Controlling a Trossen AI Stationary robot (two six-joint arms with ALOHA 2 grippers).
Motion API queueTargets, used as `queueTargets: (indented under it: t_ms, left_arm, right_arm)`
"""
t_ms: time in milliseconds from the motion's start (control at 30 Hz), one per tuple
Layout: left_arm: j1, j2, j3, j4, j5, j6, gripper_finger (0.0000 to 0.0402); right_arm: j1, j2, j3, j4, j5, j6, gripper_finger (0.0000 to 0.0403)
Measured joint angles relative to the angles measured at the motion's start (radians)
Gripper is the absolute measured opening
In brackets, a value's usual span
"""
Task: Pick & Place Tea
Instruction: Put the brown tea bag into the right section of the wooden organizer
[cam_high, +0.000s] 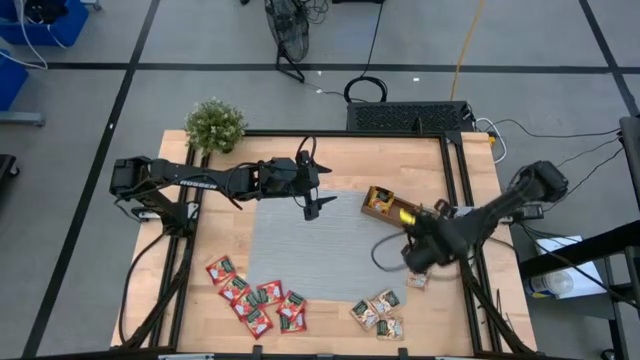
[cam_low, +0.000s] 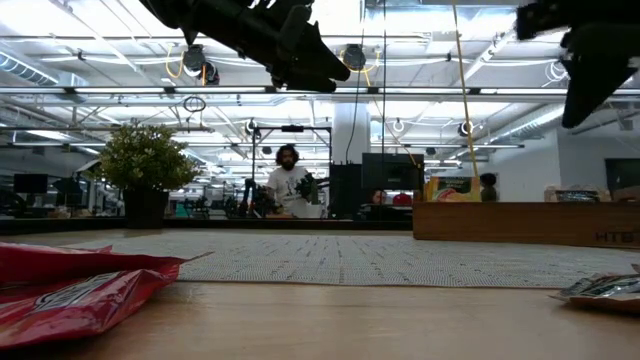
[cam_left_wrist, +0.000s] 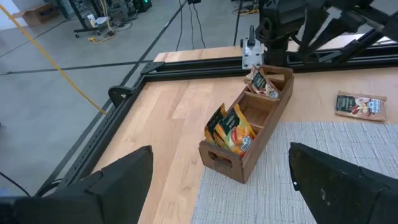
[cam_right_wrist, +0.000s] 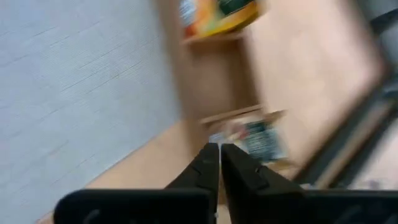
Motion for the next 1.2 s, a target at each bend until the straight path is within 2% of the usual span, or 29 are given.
queueTargets:
  t_ms: [133, 233, 367, 500, 667, 967, 1200]
  left_arm:
    - [0.000, 0.000, 0.000, 0.001, 0.000, 0.000, 0.0365]
    - [0.000, 0.000, 0.000, 0.001, 0.000, 0.000, 0.0365]
    - [0.000, 0.000, 0.000, 0.002, 0.000, 0.000, 0.0365]
    - [0.000, 0.000, 0.000, 0.002, 0.000, 0.000, 0.0365]
    - [0.000, 0.000, 0.000, 0.002, 0.000, 0.000, 0.0365]
    - [0.000, 0.000, 0.000, 0.002, 0.000, 0.000, 0.0365]
    - [0.000, 0.000, 0.000, 0.002, 0.000, 0.000, 0.0365]
  right_arm:
    - [-0.159, -0.044, -0.055, 0.128, -0.165, -0.199, 0.0001]
    - [-0.244, -0.046, -0.106, 0.147, -0.183, -0.273, 0.0001]
    - [-0.304, -0.047, -0.179, 0.168, -0.221, -0.305, 0.0000]
    - [-0.315, -0.048, -0.245, 0.246, -0.283, -0.316, 0.0000]
    - [-0.316, -0.048, -0.349, 0.371, -0.311, -0.322, 0.0000]
    - [-0.315, -0.050, -0.422, 0.435, -0.306, -0.322, 0.0000]
    - [-0.313, -0.048, -0.433, 0.385, -0.230, -0.259, 0.0000]
